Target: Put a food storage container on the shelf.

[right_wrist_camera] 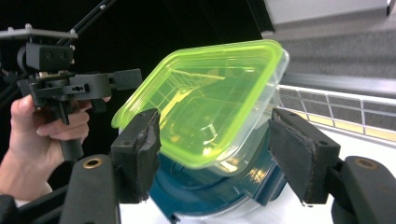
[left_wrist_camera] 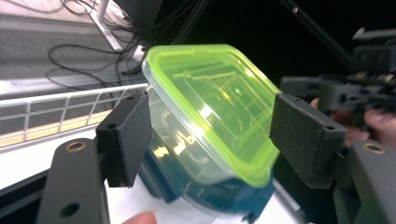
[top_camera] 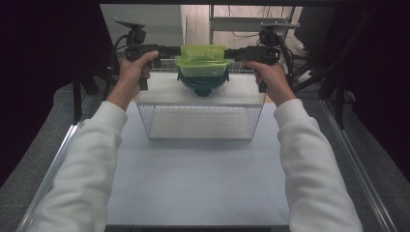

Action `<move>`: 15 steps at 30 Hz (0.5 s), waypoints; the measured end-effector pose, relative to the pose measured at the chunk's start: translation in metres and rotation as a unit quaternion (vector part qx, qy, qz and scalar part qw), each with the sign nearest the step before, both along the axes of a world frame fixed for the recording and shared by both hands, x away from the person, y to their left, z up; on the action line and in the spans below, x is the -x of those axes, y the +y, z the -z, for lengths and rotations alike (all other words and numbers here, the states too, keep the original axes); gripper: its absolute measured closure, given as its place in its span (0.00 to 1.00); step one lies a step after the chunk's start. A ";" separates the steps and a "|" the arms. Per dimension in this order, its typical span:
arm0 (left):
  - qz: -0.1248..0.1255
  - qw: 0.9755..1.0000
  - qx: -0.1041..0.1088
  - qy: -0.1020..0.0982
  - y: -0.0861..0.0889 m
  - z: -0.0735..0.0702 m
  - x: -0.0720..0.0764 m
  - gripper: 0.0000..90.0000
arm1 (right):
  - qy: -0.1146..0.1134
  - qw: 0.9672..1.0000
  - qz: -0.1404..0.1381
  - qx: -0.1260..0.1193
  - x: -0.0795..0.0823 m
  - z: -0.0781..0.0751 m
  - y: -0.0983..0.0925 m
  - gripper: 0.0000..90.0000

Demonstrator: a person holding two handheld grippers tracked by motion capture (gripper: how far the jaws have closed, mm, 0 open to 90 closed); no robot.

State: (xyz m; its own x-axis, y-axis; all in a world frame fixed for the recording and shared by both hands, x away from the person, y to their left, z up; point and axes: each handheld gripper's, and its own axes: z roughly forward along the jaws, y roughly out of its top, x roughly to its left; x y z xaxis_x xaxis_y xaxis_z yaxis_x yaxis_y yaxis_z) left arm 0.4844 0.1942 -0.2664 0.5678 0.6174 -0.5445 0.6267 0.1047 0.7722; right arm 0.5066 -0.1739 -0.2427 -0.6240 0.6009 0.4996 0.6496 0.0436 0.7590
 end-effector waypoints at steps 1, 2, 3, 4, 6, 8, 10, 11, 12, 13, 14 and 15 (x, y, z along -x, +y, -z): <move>0.002 1.000 -0.002 -0.004 0.000 -0.001 0.003 0.32 | -0.008 1.000 -0.003 0.002 0.004 -0.001 -0.001 0.36; 0.004 1.000 0.002 -0.006 0.001 -0.001 0.006 0.32 | -0.016 1.000 -0.007 0.005 0.007 -0.001 -0.001 0.35; 0.004 1.000 0.003 -0.009 0.002 -0.001 0.010 0.31 | -0.022 1.000 -0.013 0.011 0.010 -0.001 -0.002 0.34; 0.004 1.000 0.004 -0.012 0.003 -0.001 0.013 0.31 | -0.030 0.999 -0.017 0.018 0.014 -0.001 -0.002 0.34; 0.003 1.000 0.001 -0.016 0.005 -0.001 0.020 0.30 | -0.041 0.999 -0.021 0.027 0.020 0.000 -0.003 0.32; 0.002 1.000 -0.011 -0.025 0.008 0.000 0.028 0.30 | -0.048 0.998 -0.027 0.025 0.027 0.002 -0.007 0.32; 0.002 0.999 -0.019 -0.032 0.011 0.002 0.038 0.29 | -0.056 0.998 -0.032 0.024 0.035 0.004 -0.011 0.32; 0.002 0.999 -0.023 -0.035 0.012 0.004 0.043 0.29 | -0.061 0.997 -0.035 0.027 0.039 0.005 -0.013 0.32; 0.007 0.999 -0.025 -0.039 0.012 0.006 0.049 0.29 | -0.067 0.997 -0.038 0.031 0.044 0.006 -0.015 0.32; 0.011 0.999 -0.029 -0.042 0.013 0.008 0.055 0.29 | -0.075 0.996 -0.040 0.036 0.048 0.008 -0.017 0.32; 0.012 0.998 -0.036 -0.045 0.013 0.011 0.061 0.29 | -0.080 0.995 -0.042 0.042 0.053 0.009 -0.020 0.32; 0.012 0.998 -0.042 -0.049 0.013 0.014 0.067 0.29 | -0.088 0.994 -0.044 0.047 0.057 0.012 -0.022 0.32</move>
